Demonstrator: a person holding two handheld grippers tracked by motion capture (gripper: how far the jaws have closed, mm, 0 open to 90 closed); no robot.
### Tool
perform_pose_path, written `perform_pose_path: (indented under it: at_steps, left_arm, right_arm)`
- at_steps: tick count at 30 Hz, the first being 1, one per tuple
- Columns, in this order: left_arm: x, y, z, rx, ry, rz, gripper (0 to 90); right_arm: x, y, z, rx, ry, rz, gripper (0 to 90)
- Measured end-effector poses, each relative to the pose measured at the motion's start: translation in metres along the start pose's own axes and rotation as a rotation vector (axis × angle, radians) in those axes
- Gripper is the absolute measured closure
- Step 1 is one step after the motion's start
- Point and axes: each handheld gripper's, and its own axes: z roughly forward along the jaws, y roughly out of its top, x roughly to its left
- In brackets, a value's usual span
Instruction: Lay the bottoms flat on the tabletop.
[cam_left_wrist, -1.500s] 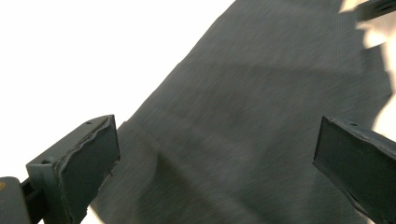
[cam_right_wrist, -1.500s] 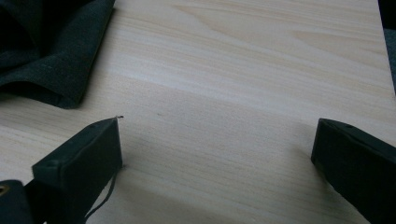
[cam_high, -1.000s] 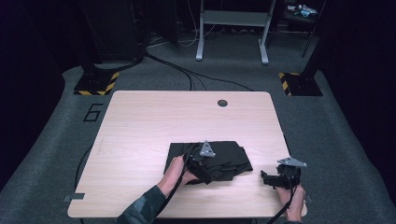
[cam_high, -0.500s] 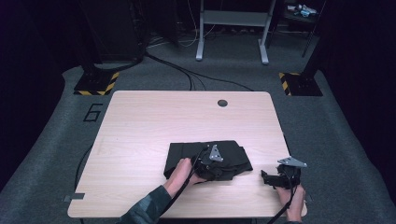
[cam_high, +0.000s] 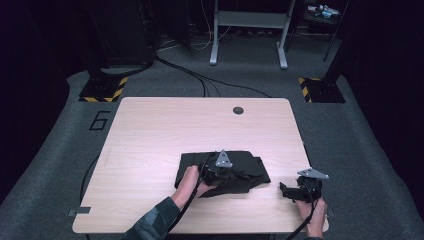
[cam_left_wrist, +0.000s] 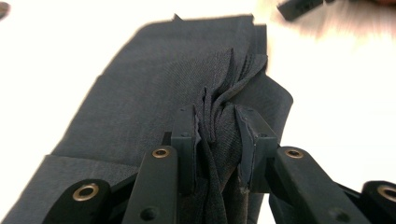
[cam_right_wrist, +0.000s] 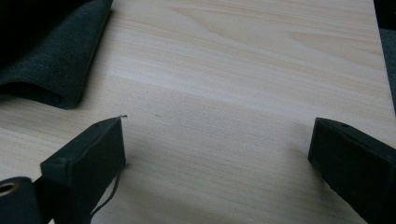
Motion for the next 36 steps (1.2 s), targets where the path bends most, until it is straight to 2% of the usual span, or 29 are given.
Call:
perform_pose_path:
  at_steps: [7,22,32,33,36]
  left_arm:
    - [0.008,0.000,-0.017,-0.048,0.035,-0.027,71.0]
    - [0.017,-0.004,-0.041,-0.095,0.093,-0.051,70.9]
    - [0.028,-0.012,-0.066,-0.142,0.145,-0.087,71.0]
    - [0.030,-0.013,-0.070,-0.140,0.151,-0.081,71.0]
    - [0.033,-0.017,-0.076,-0.162,0.169,-0.102,71.0]
  right_arm:
    - [0.000,0.000,0.000,-0.001,-0.001,0.001,3.4]
    - [0.000,0.000,0.000,-0.001,-0.001,0.001,3.5]
    - [0.000,0.000,0.000,-0.001,-0.001,0.002,3.5]
    - [0.000,0.000,0.000,-0.001,-0.001,0.001,3.5]
    - [0.000,0.000,0.000,-0.001,-0.001,0.001,3.5]
